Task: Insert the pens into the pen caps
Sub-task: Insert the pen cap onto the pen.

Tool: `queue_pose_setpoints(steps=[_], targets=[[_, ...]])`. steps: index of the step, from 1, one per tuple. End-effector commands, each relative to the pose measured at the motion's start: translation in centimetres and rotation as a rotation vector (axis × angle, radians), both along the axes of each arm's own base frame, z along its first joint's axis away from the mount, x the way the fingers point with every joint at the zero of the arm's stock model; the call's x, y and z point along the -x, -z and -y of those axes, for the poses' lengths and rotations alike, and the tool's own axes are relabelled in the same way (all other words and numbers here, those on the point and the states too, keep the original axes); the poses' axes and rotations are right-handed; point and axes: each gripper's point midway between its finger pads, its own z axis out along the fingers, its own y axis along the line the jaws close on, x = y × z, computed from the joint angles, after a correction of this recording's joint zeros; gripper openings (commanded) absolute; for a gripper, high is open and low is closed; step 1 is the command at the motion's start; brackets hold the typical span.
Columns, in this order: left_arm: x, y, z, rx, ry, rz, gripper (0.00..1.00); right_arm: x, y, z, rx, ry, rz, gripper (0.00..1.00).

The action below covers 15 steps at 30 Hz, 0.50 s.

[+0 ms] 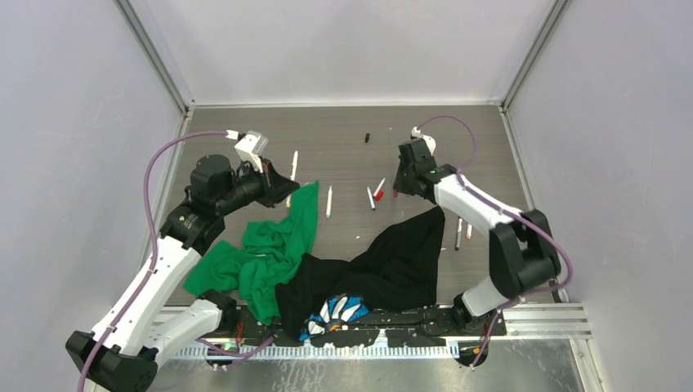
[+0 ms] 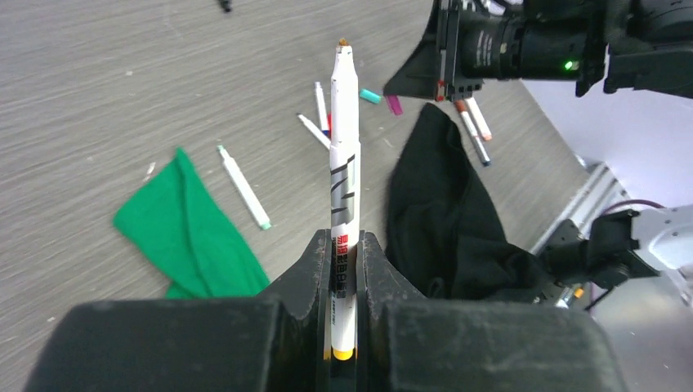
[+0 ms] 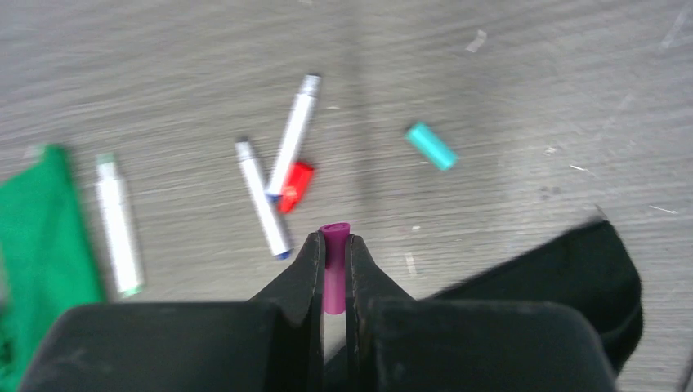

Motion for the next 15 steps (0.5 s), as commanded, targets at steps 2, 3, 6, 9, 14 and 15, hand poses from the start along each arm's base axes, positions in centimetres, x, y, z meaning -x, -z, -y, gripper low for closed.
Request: queue_pose_setpoints(steps=[2, 3, 6, 9, 14, 15], targets=[[2.2, -1.7, 3.8, 0.167, 0.227, -0.014, 0.0, 0.3, -9.1, -5.4, -0.297, -0.227, 0.248, 0.01], [3.0, -2.1, 4.5, 0.193, 0.285, -0.017, 0.0, 0.8, -10.7, -6.5, -0.372, -0.269, 0.289, 0.01], [5.2, -3.3, 6.1, 0.26, 0.45, -0.009, 0.0, 2.5, -16.6, -9.8, -0.626, -0.397, 0.449, 0.01], [6.6, -3.9, 6.8, 0.299, 0.543, -0.007, 0.0, 4.9, -21.9, -12.2, -0.807, -0.513, 0.593, 0.01], [7.9, -4.3, 7.2, 0.305, 0.601, 0.006, 0.0, 7.8, -28.0, -13.1, -0.981, -0.585, 0.807, 0.01], [7.9, -4.2, 7.2, 0.305, 0.602, 0.002, 0.0, 8.3, -29.0, -13.1, -1.014, -0.592, 0.843, 0.01]])
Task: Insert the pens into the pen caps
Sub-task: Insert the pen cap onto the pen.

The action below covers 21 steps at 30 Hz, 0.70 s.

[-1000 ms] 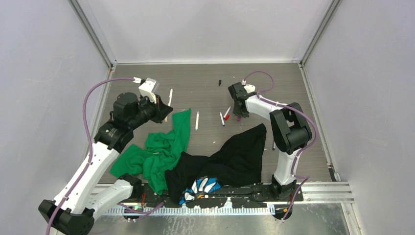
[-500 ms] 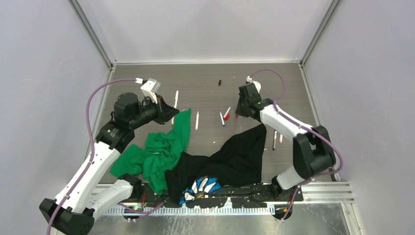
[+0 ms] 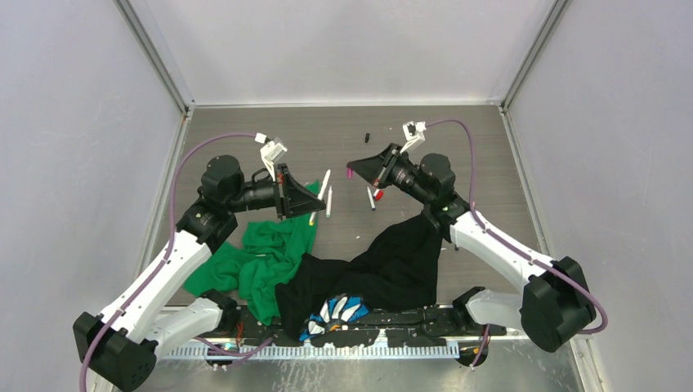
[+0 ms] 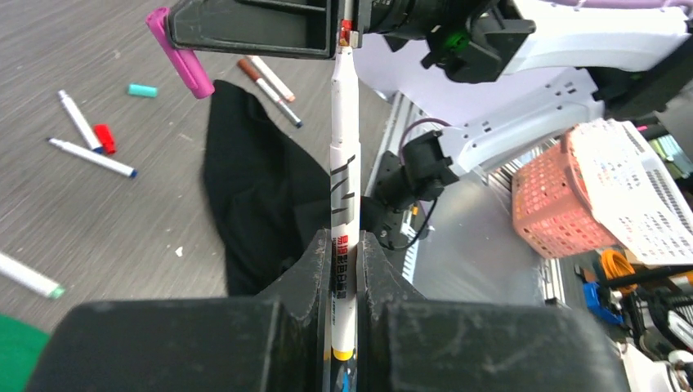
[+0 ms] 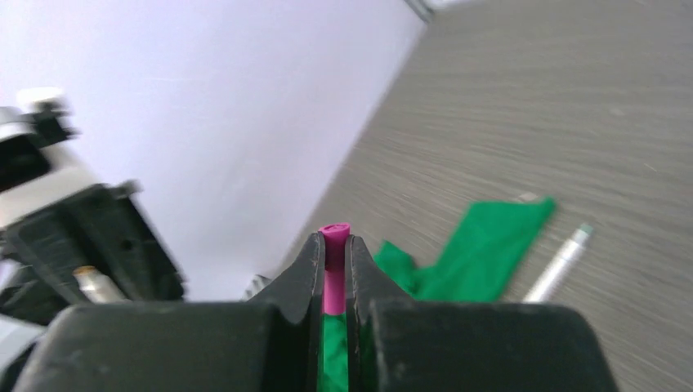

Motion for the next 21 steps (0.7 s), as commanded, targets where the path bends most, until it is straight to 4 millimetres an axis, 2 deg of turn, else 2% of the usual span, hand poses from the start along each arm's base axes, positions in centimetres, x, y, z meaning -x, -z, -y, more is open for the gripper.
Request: queue_pose_setpoints(steps=[1, 8, 16, 21], targets=[[1.8, -2.5, 0.5, 0.07, 0.104, 0.08, 0.0, 3.7, -10.9, -0.5, -0.322, -0.098, 0.307, 0.01], [2.0, -2.3, 0.9, 0.071, 0.122, 0.067, 0.0, 6.0, -14.4, 0.4, -0.488, -0.111, 0.411, 0.01], [2.1, -2.4, 1.0, 0.072, 0.124, 0.067, 0.0, 7.3, -16.1, -0.6, -0.542, -0.148, 0.466, 0.01], [2.1, -2.4, 1.0, 0.073, 0.122, 0.066, 0.0, 7.8, -16.4, -1.4, -0.538, -0.175, 0.479, 0.01]])
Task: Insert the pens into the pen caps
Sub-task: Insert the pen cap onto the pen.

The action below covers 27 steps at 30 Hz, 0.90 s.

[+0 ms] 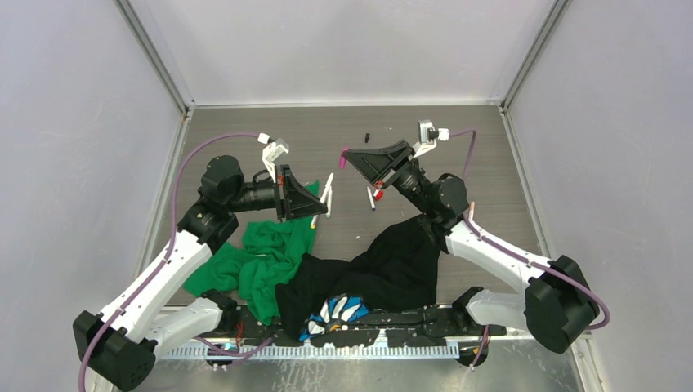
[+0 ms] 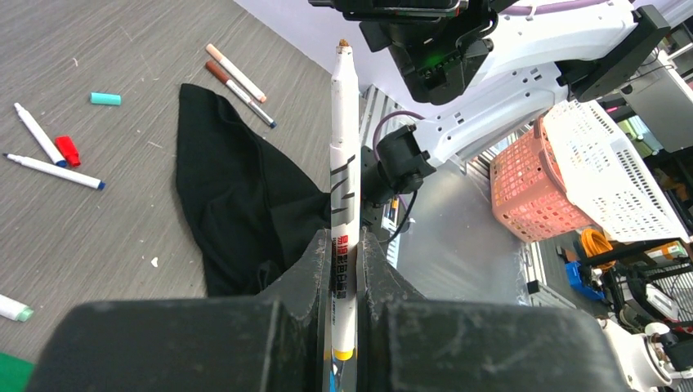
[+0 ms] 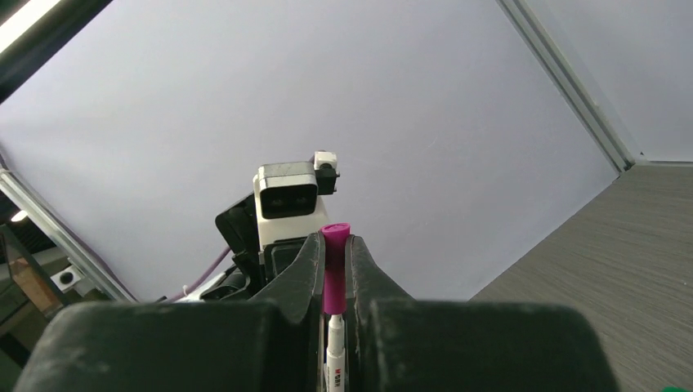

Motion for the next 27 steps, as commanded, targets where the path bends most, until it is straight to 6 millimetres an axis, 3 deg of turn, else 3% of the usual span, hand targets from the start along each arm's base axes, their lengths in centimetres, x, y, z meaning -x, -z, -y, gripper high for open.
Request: queue_pose_setpoints(steps=[1, 27], targets=[[0.4, -1.3, 0.2, 0.034, 0.025, 0.05, 0.0, 1.3, -3.4, 0.2, -0.07, -0.006, 0.102, 0.01], [0.4, -1.5, 0.1, 0.039, 0.013, 0.058, 0.0, 1.2, -2.6, -1.5, -0.039, -0.032, 0.094, 0.01]])
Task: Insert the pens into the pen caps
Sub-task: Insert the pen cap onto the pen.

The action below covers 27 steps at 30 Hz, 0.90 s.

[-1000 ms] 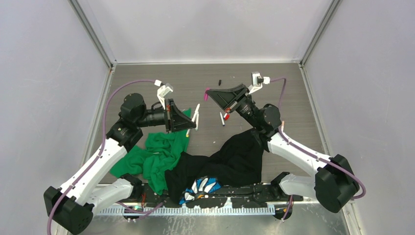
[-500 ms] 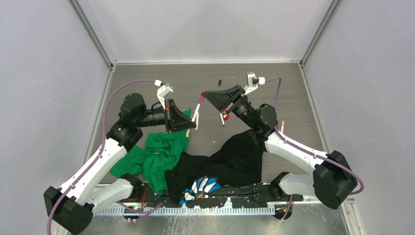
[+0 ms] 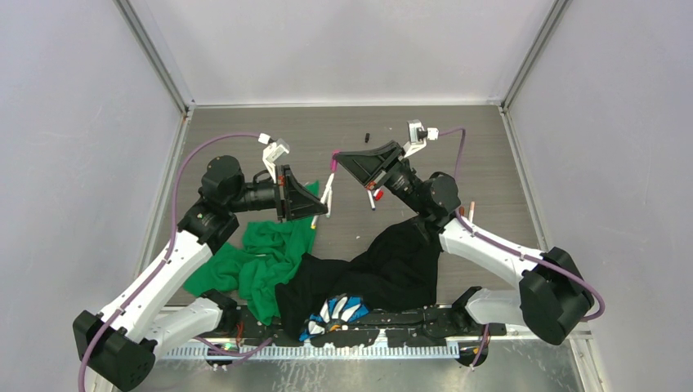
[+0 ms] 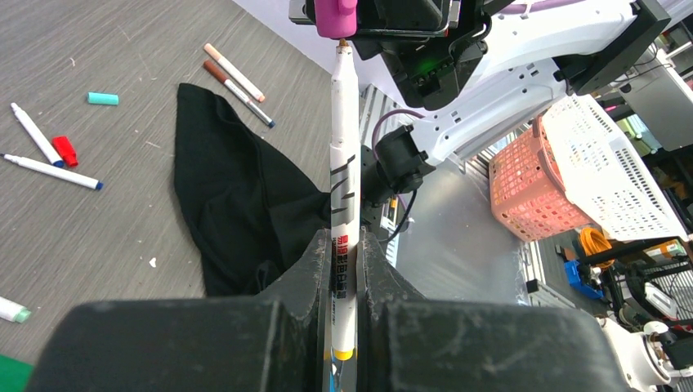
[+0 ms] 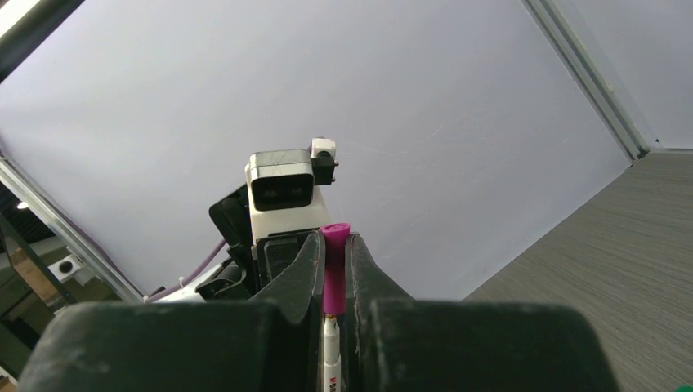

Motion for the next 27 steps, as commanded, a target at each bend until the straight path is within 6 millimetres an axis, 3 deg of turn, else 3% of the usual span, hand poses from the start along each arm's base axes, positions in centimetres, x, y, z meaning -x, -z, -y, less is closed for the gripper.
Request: queue_pose_setpoints(steps=[1, 19, 27], targets=[[0.3, -1.5, 0.0, 0.038, 0.005, 0.058, 0.0, 1.0, -3.2, 0.6, -0.06, 0.005, 0.093, 0.01], [-0.1, -1.5, -0.2, 0.036, -0.026, 0.063, 0.0, 1.7, -3.1, 0.5, -0.045, -0.02, 0.101, 0.01], [-0.4, -1.6, -0.4, 0.034, -0.06, 0.075, 0.0, 2.0, -2.2, 0.3, -0.026, -0.042, 0.082, 0.01]])
